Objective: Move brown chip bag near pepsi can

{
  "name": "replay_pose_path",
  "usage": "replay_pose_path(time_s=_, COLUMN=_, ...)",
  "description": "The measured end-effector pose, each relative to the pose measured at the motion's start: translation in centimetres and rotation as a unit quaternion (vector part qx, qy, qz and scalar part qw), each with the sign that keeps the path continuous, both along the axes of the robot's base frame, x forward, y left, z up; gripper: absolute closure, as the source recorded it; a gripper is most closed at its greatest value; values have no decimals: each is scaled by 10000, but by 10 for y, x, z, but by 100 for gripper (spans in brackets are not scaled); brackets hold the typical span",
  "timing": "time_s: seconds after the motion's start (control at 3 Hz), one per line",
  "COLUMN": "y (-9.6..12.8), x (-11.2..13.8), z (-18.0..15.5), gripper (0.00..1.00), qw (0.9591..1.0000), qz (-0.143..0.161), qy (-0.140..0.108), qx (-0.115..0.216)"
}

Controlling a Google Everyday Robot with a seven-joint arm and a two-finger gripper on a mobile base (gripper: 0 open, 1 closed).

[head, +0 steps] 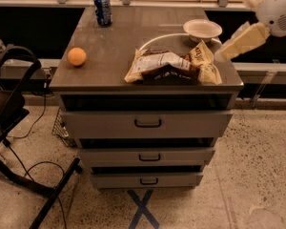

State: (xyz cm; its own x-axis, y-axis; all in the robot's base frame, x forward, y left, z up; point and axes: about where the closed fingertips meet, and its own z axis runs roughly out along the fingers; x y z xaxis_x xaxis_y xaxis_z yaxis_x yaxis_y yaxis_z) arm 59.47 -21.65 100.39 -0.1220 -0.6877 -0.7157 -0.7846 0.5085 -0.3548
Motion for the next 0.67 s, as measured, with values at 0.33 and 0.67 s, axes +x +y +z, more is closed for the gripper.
replay_pose_path(time_s=0.33, y=6, x=44, z=23, gripper=0, qw=9987, qz=115, qy=-373, qx=340)
replay_pose_path(time_s=0.67, y=5, x=48, z=33, gripper=0, qw=9981, qz=113, qy=-480, qx=374)
